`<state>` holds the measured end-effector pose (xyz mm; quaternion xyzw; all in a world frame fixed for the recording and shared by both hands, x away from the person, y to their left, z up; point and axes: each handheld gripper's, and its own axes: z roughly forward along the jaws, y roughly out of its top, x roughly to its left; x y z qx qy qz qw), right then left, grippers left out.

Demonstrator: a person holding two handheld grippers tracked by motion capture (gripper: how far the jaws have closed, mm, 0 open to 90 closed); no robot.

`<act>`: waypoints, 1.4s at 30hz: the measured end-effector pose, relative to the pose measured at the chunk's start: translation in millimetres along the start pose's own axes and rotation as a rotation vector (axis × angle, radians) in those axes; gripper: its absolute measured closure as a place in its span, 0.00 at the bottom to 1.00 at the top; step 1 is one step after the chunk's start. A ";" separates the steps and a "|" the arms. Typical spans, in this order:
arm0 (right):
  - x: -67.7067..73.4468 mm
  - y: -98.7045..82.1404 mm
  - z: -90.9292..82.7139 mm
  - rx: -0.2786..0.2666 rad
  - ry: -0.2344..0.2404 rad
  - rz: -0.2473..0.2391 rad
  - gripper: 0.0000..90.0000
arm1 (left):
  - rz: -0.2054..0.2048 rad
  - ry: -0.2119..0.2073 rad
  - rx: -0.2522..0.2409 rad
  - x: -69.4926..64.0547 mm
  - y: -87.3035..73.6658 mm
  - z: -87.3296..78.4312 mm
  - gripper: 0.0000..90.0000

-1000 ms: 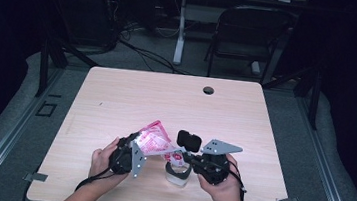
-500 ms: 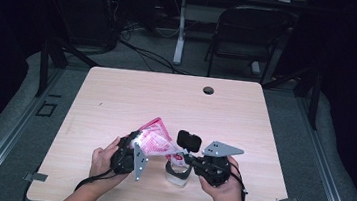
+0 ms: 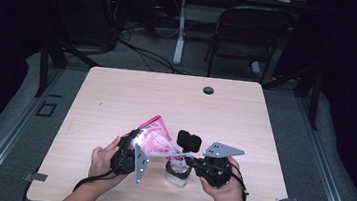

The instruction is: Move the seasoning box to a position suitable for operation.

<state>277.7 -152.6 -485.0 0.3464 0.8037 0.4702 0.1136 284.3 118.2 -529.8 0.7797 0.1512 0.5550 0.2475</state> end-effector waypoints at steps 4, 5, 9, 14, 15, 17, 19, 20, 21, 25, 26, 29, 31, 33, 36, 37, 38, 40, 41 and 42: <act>-1.9 -2.3 1.6 0.011 0.004 0.001 1.00 | 0.003 0.002 -0.002 -0.3 0.3 -0.3 0.71; -1.9 -2.6 2.0 0.012 0.002 0.001 1.00 | 0.005 0.002 -0.001 -0.3 0.4 -0.4 0.71; -2.1 -3.3 2.6 0.017 0.003 -0.002 1.00 | 0.011 0.009 -0.005 0.2 1.0 -1.0 0.71; -2.3 -4.2 3.3 0.020 0.004 0.000 1.00 | 0.022 0.020 -0.010 0.1 1.4 -1.9 0.71; -2.3 -4.6 3.7 0.023 0.002 0.000 1.00 | 0.038 0.028 -0.007 0.8 1.8 -2.8 0.71; -2.2 -5.1 4.1 0.023 0.001 0.000 1.00 | 0.040 0.031 -0.010 0.6 1.9 -3.2 0.71; -2.3 -5.4 4.3 0.025 0.001 0.001 1.00 | 0.047 0.036 -0.012 0.7 2.2 -3.3 0.71; -2.3 -5.7 4.6 0.025 0.001 0.001 1.00 | 0.047 0.036 -0.012 0.7 2.2 -3.3 0.71; -2.4 -5.8 4.5 0.028 0.001 -0.001 1.00 | 0.051 0.039 -0.013 0.6 2.4 -3.4 0.71; -2.7 -6.5 4.5 0.033 -0.002 -0.003 1.00 | 0.061 0.047 -0.017 0.2 3.4 -3.9 0.71; -2.7 -6.5 4.5 0.033 -0.002 -0.003 1.00 | 0.061 0.047 -0.017 0.2 3.4 -3.9 0.71; -3.3 -7.8 4.8 0.031 -0.003 0.001 1.00 | 0.074 0.056 -0.022 0.2 4.7 -4.9 0.71; -3.4 -8.2 4.5 0.033 -0.003 0.000 1.00 | 0.075 0.061 -0.024 -0.1 5.3 -5.4 0.71; -3.7 -8.6 4.1 0.037 -0.006 -0.001 1.00 | 0.078 0.061 -0.023 -0.3 6.0 -5.9 0.71; -4.1 -9.2 4.1 0.036 -0.007 0.003 1.00 | 0.082 0.064 -0.027 -0.2 6.6 -6.0 0.71; -4.2 -9.4 3.8 0.039 -0.009 0.003 1.00 | 0.084 0.066 -0.029 -0.4 7.1 -6.3 0.71; -4.4 -9.7 3.7 0.039 -0.009 0.004 1.00 | 0.084 0.066 -0.029 -0.4 7.2 -6.4 0.71; -4.5 -10.1 3.5 0.040 -0.011 0.003 1.00 | 0.084 0.066 -0.030 -0.8 7.4 -6.6 0.71; -4.3 -10.4 3.8 0.036 -0.010 0.007 1.00 | 0.088 0.068 -0.031 -0.5 7.7 -6.7 0.71; -4.3 -10.4 3.8 0.036 -0.010 0.007 1.00 | 0.088 0.068 -0.031 -0.5 7.7 -6.7 0.71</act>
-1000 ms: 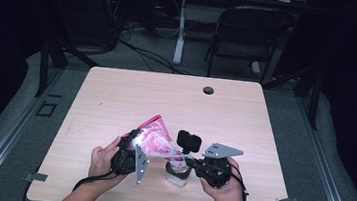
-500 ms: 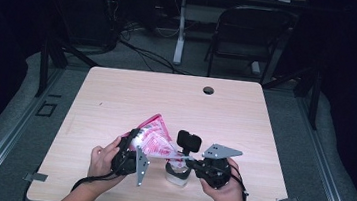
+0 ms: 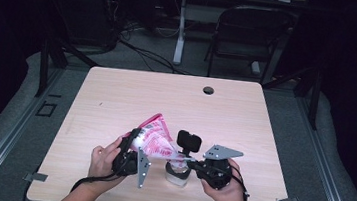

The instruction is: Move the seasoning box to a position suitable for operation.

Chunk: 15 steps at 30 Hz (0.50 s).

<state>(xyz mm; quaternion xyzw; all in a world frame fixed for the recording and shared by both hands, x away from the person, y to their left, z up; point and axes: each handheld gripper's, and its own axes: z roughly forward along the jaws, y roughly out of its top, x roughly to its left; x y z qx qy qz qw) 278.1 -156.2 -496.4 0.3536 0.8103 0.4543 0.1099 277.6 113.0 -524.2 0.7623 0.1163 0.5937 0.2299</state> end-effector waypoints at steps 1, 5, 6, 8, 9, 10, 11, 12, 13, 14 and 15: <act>-0.1 -0.2 -0.2 0.001 0.001 0.000 1.00 | 0.002 0.002 -0.001 0.2 0.2 -0.1 0.71; -0.4 -1.0 -0.2 -0.002 0.000 0.004 1.00 | 0.007 0.008 -0.006 0.3 1.3 -0.5 0.71; -0.4 -1.0 -0.2 -0.002 0.000 0.004 1.00 | 0.007 0.008 -0.006 0.3 1.3 -0.5 0.71; -0.7 -1.1 -0.6 0.001 0.001 0.003 1.00 | 0.011 0.014 -0.010 0.2 1.7 -0.6 0.71; -0.8 -1.1 -0.8 0.004 0.001 0.000 1.00 | 0.015 0.017 -0.013 0.4 1.8 -0.6 0.71; -0.8 -1.1 -0.8 0.004 0.001 0.000 1.00 | 0.015 0.017 -0.013 0.4 1.8 -0.6 0.71; -0.8 -1.3 -0.7 0.005 0.000 0.001 1.00 | 0.018 0.022 -0.014 0.4 2.0 -1.0 0.71; -0.8 -1.3 -0.7 0.005 0.000 0.001 1.00 | 0.018 0.022 -0.014 0.4 2.0 -1.0 0.71; -0.7 -1.3 -0.4 0.004 -0.001 0.003 1.00 | 0.020 0.024 -0.014 0.8 2.1 -1.3 0.71; -0.8 -1.2 -0.5 0.005 -0.001 0.001 1.00 | 0.024 0.026 -0.014 1.0 2.3 -1.5 0.71; -0.8 -1.4 -0.5 0.005 -0.001 0.001 1.00 | 0.029 0.028 -0.017 1.1 2.6 -1.5 0.71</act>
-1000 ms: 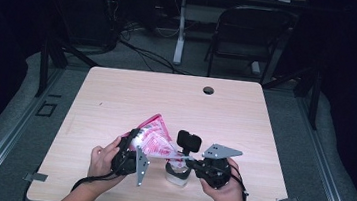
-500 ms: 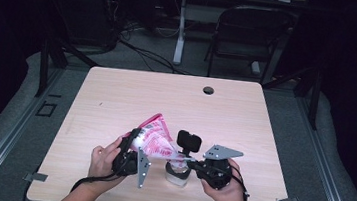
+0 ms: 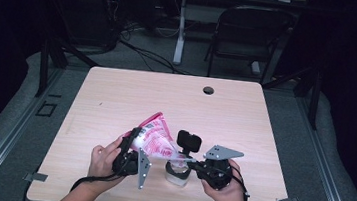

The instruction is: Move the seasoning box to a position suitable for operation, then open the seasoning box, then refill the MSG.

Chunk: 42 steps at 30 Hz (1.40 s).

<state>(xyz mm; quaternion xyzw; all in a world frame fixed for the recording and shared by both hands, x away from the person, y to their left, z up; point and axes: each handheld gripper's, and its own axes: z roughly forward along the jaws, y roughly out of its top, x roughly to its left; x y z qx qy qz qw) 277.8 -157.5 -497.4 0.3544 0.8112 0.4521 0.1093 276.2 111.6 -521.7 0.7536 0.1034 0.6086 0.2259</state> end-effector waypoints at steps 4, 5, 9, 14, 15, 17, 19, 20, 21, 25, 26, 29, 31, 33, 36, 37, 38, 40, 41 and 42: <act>0.0 -1.7 0.3 0.001 -0.002 0.005 1.00 | 0.012 0.012 -0.005 -0.5 1.6 -1.4 0.71; -0.2 -1.3 0.0 0.004 -0.003 0.007 1.00 | 0.018 0.016 -0.006 0.0 1.6 -1.7 0.71; -0.4 -0.8 -0.3 0.004 -0.001 0.002 1.00 | 0.016 0.017 -0.006 0.8 1.5 -2.1 0.71; -0.4 -2.1 1.0 0.004 0.003 0.008 1.00 | 0.022 0.027 -0.014 0.5 2.2 -3.2 0.71; -0.4 -2.1 1.0 0.004 0.003 0.008 1.00 | 0.022 0.027 -0.014 0.5 2.2 -3.2 0.71; -0.5 -2.1 0.6 0.005 0.002 0.007 1.00 | 0.021 0.028 -0.017 0.6 2.5 -3.2 0.71; -0.6 -2.1 0.3 0.008 0.002 0.005 1.00 | 0.022 0.030 -0.020 0.5 2.8 -3.6 0.72; -0.6 -2.0 0.2 0.009 0.001 0.006 1.00 | 0.024 0.031 -0.019 0.4 2.9 -4.0 0.72; -0.7 -2.1 0.6 0.006 0.000 0.009 1.00 | 0.036 0.033 -0.015 1.3 2.8 -4.6 0.72; -0.3 -2.3 1.2 0.012 -0.001 0.004 1.00 | 0.032 0.035 -0.023 1.1 2.7 -4.3 0.72; -0.3 -2.3 1.3 0.012 -0.001 0.004 1.00 | 0.033 0.036 -0.021 1.0 2.8 -4.6 0.72; -0.5 -2.3 1.2 0.013 -0.001 0.004 1.00 | 0.028 0.033 -0.021 0.7 2.6 -4.7 0.72; -0.7 -2.2 1.3 0.017 0.000 0.002 1.00 | 0.032 0.033 -0.020 0.8 2.6 -4.7 0.72; -0.7 -2.3 1.3 0.018 -0.001 0.001 1.00 | 0.035 0.035 -0.024 1.1 2.6 -4.4 0.72; -0.6 -2.4 1.3 0.014 -0.002 0.005 1.00 | 0.032 0.034 -0.022 0.8 2.5 -4.5 0.72; -0.6 -2.4 1.3 0.014 -0.002 0.005 1.00 | 0.032 0.034 -0.022 0.8 2.5 -4.5 0.72; -0.7 -2.5 1.6 0.016 -0.001 0.005 1.00 | 0.031 0.034 -0.023 0.5 2.4 -4.6 0.72; -0.8 -2.3 1.4 0.019 -0.002 0.002 1.00 | 0.030 0.033 -0.022 0.6 2.4 -4.7 0.72; -0.7 -2.3 1.4 0.019 -0.002 0.002 1.00 | 0.034 0.035 -0.022 1.0 2.6 -4.8 0.72; -0.6 -2.3 1.3 0.019 -0.002 0.002 1.00 | 0.034 0.035 -0.022 0.9 2.5 -5.0 0.72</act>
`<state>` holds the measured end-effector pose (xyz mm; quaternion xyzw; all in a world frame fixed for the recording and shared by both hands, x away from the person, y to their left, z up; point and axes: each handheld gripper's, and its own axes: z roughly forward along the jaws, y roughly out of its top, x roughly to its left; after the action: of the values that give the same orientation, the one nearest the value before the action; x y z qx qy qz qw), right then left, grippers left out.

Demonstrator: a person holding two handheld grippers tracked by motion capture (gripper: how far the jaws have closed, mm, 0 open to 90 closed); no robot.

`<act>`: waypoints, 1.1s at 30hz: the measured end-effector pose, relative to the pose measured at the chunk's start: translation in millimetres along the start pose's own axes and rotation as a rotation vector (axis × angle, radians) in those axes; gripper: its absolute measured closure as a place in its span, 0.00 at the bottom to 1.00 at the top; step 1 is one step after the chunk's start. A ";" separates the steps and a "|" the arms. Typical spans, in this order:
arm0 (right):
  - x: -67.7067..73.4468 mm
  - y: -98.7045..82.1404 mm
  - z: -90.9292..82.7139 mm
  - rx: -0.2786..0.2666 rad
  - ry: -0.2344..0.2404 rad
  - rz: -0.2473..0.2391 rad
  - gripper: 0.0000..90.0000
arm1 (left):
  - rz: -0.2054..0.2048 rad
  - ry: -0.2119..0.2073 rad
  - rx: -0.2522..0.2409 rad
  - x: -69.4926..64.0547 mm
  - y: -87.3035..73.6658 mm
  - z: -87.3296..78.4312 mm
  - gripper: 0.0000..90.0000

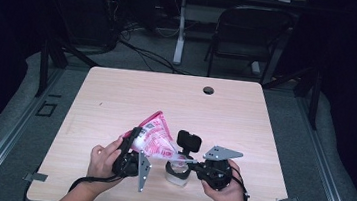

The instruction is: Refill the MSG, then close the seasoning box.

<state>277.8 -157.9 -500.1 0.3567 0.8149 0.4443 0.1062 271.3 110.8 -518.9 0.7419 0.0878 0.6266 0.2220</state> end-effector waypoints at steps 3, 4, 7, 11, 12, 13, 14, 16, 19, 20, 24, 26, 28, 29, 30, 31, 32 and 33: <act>-0.1 0.0 0.0 0.000 0.001 0.000 1.00 | 0.002 0.001 0.001 0.2 0.1 -0.4 0.72; 0.1 0.0 0.2 -0.002 0.001 0.002 1.00 | 0.003 0.003 0.000 0.2 0.0 -0.4 0.72; 0.4 -0.1 0.4 -0.002 0.001 0.003 1.00 | -0.005 0.002 -0.002 -0.1 -0.1 -0.6 0.72; 0.7 -0.1 0.6 -0.003 0.003 0.002 1.00 | -0.007 0.000 -0.001 -0.2 -0.4 -0.2 0.72; 0.3 0.0 0.5 -0.001 0.000 0.002 1.00 | -0.006 0.000 -0.001 -0.2 -0.4 -0.3 0.72; 0.3 0.0 0.6 0.000 0.001 0.002 1.00 | 0.002 0.002 -0.003 0.4 -0.3 -0.2 0.72; 0.4 -0.1 0.9 -0.001 0.003 0.003 1.00 | -0.006 -0.001 0.000 -0.3 -0.6 -0.4 0.72; 0.6 0.1 1.0 0.004 0.002 -0.001 1.00 | -0.005 0.001 0.000 -0.1 -0.6 -0.8 0.72; 0.8 0.0 1.1 0.001 0.003 0.001 1.00 | -0.006 0.001 0.000 0.2 -0.6 -0.9 0.72; 0.9 0.1 1.0 0.003 0.002 -0.001 1.00 | 0.002 0.006 -0.004 0.8 -0.3 -1.0 0.72; 0.9 -0.4 1.4 -0.004 0.002 0.001 1.00 | 0.009 0.009 -0.005 1.1 0.0 -1.3 0.72; 1.0 -0.5 1.5 -0.004 0.002 0.001 1.00 | 0.009 0.010 -0.005 1.3 0.0 -1.4 0.72; 0.9 -0.4 1.4 -0.004 0.002 0.001 1.00 | 0.005 0.008 -0.004 1.0 -0.2 -1.6 0.72; 0.9 -0.4 1.4 -0.004 0.002 0.001 1.00 | 0.005 0.008 -0.004 1.0 -0.2 -1.6 0.72; 0.9 -0.3 1.4 -0.002 0.003 -0.001 1.00 | 0.010 0.011 -0.007 1.5 0.0 -1.6 0.72; 1.0 -0.2 1.5 0.000 0.002 -0.004 1.00 | 0.011 0.012 -0.008 1.6 0.1 -1.6 0.72; 1.1 -0.5 1.7 -0.004 0.002 0.000 1.00 | 0.011 0.013 -0.008 1.6 0.1 -1.7 0.72; 1.1 -0.5 1.7 -0.004 0.003 0.001 1.00 | 0.008 0.013 -0.009 1.2 0.2 -1.8 0.72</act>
<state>277.6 -156.2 -501.3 0.3561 0.8140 0.4466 0.1058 269.8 111.6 -517.5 0.7370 0.0833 0.6328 0.2223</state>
